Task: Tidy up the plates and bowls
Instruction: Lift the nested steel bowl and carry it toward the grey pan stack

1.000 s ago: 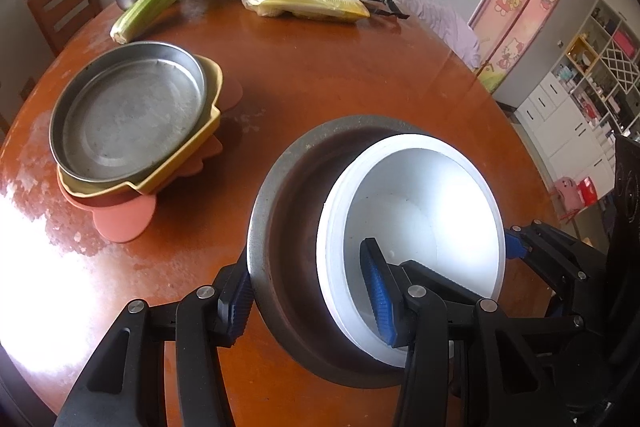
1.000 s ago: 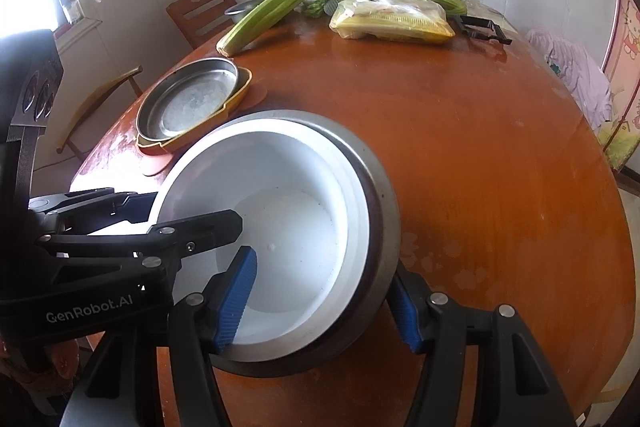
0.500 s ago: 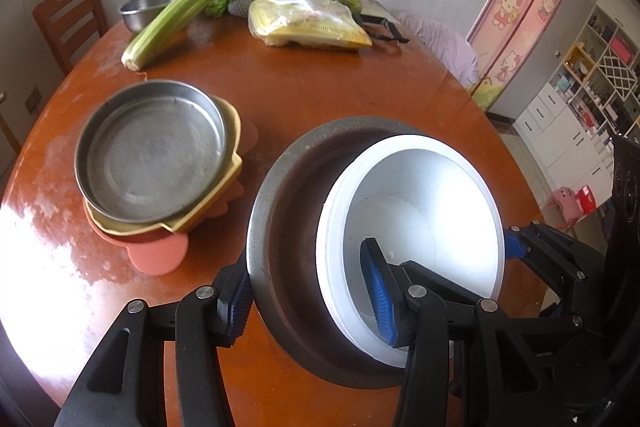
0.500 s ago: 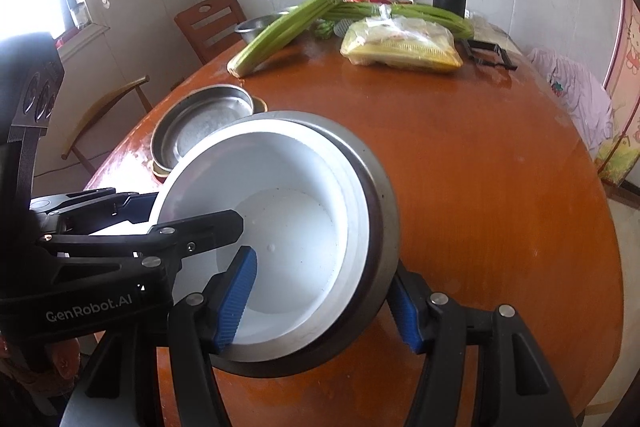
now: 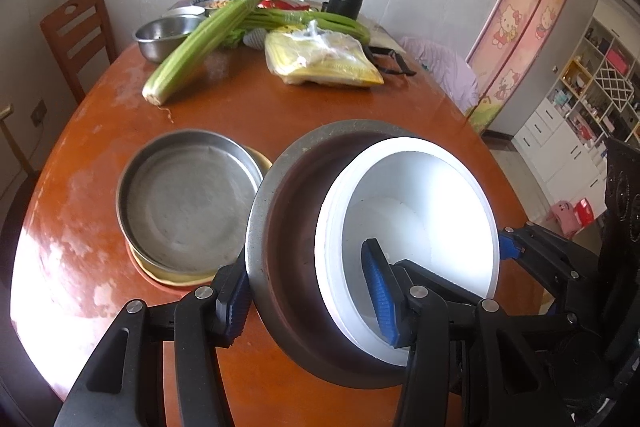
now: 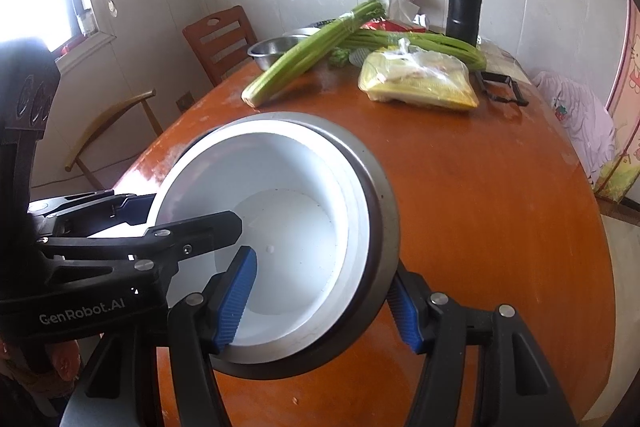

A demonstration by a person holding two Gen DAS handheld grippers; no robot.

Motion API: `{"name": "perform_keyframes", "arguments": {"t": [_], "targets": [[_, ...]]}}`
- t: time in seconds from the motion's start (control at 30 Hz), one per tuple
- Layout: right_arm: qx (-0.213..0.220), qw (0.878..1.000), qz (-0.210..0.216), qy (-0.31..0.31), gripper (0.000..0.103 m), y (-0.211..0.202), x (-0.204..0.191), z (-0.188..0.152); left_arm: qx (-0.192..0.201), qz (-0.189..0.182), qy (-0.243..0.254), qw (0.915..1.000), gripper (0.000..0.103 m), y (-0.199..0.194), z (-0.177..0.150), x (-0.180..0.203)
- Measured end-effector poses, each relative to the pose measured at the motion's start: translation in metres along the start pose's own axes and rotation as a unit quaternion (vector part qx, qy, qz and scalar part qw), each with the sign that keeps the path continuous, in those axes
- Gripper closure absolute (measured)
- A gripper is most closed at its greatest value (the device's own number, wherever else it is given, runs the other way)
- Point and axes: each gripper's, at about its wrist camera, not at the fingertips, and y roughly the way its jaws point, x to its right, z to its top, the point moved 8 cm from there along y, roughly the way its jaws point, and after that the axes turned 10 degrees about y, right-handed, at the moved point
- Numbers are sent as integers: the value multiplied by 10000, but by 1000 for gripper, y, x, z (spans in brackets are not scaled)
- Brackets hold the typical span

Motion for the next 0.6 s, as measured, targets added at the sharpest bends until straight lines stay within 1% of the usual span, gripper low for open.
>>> {"name": "perform_keyframes", "arguments": {"t": [0.3,0.6], "targets": [[60,9997,127,-207,40,11,-33,28,170,84,-191,9996,51,-15,17,-39],[65,9982,290,-518,40,29,-71,55,288,281,-365,9985,51,-25,30,-80]]}}
